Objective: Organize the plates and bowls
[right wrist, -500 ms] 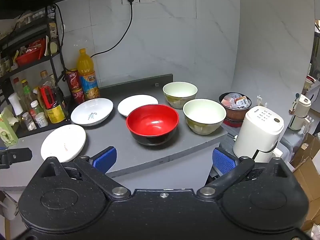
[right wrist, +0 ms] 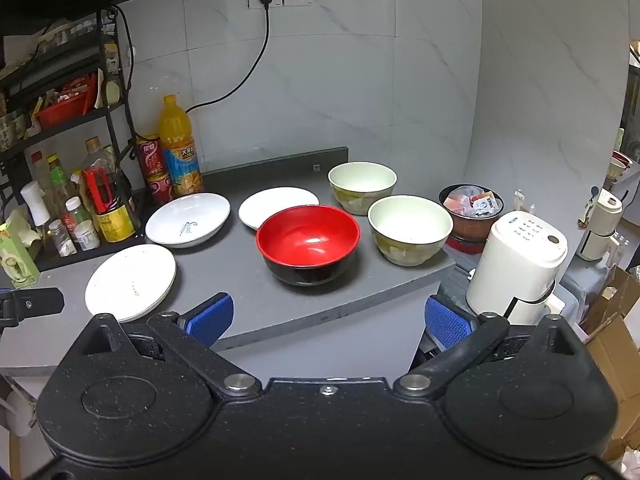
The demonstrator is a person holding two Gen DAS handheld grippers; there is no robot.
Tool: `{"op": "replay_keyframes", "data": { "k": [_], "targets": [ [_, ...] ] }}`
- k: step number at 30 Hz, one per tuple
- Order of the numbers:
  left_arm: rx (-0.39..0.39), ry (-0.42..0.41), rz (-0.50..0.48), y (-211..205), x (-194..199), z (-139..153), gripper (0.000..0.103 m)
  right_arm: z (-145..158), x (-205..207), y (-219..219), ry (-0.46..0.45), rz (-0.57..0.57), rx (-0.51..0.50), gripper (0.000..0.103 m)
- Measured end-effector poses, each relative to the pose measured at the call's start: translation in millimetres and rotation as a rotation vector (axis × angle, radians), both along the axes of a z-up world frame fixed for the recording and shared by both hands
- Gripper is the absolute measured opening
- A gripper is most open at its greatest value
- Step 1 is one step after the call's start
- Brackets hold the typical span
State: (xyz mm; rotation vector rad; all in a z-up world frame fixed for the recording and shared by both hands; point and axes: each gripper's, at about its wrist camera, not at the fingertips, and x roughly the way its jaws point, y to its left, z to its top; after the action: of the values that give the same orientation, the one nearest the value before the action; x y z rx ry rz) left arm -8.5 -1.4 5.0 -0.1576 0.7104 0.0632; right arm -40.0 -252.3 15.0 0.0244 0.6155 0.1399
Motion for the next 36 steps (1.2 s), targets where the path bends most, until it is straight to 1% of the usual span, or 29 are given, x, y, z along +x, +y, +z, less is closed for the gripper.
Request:
{"op": "replay_keyframes", "data": {
  "k": [18,24,36],
  "targets": [
    [-0.008,0.004,-0.012,-2,1,-2,0.102,-3,0,1,0.008,-0.003,0.002,0.103],
    [-0.015,0.009,-0.009,-5,2,-6,0.102,-4,6,-4,0.02,-0.002,-0.008,0.103],
    [-0.023,0.008,0.004,-9,0,-4,0.102,-3,4,-12,0.019,-0.001,-0.004,0.103]
  ]
}}
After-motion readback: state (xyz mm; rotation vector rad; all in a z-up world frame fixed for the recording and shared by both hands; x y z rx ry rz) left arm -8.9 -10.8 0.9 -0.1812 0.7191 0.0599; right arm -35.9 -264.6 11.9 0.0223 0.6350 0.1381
